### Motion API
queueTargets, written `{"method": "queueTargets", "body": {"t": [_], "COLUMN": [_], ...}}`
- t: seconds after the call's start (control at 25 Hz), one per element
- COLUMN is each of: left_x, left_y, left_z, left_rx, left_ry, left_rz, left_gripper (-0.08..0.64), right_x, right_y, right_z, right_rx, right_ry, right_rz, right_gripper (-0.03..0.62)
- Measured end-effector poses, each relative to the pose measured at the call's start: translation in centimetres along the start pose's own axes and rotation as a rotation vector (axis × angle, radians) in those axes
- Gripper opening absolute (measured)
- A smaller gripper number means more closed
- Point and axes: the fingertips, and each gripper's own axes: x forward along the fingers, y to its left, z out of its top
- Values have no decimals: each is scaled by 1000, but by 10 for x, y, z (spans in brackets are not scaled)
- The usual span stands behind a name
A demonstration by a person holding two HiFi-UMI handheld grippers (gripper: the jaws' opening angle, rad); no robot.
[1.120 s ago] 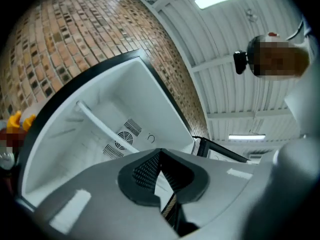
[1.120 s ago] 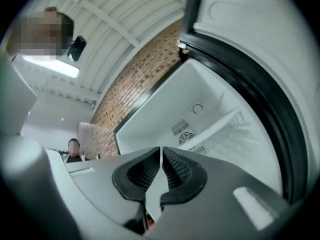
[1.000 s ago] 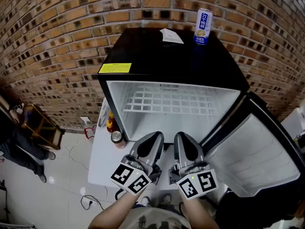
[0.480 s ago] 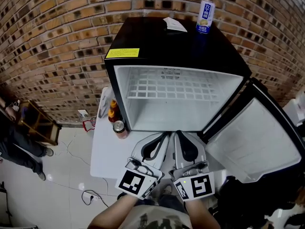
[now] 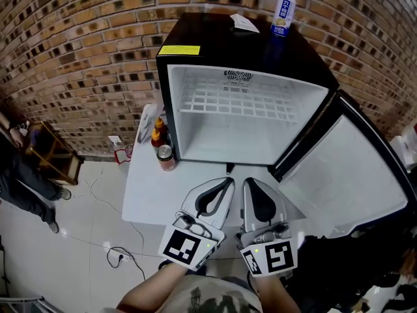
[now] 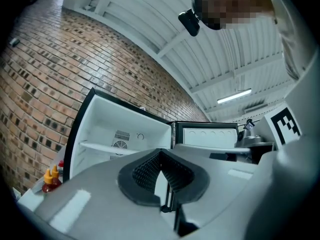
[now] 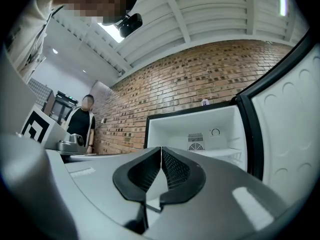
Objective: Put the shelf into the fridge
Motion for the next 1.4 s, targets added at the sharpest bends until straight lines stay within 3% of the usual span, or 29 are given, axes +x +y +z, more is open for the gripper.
{"method": "queueTargets", "body": {"t": [0.88, 1.04, 1.4], "left_x": [-136, -152, -172], "left_y": [-206, -216, -214], "left_z": [17, 22, 28], "left_rx": [67, 104, 106], "left_ry": [18, 4, 7], "left_rz": [75, 101, 112], "left_gripper": [0, 0, 0], "right_x": [-236, -252, -257], "right_y": [48, 59, 76], "right_z": [34, 41, 46], "right_rx": [40, 36, 34], "right_ry": [-31, -37, -45], "right_rz": [78, 94, 72], "right_gripper": [2, 2, 0]}}
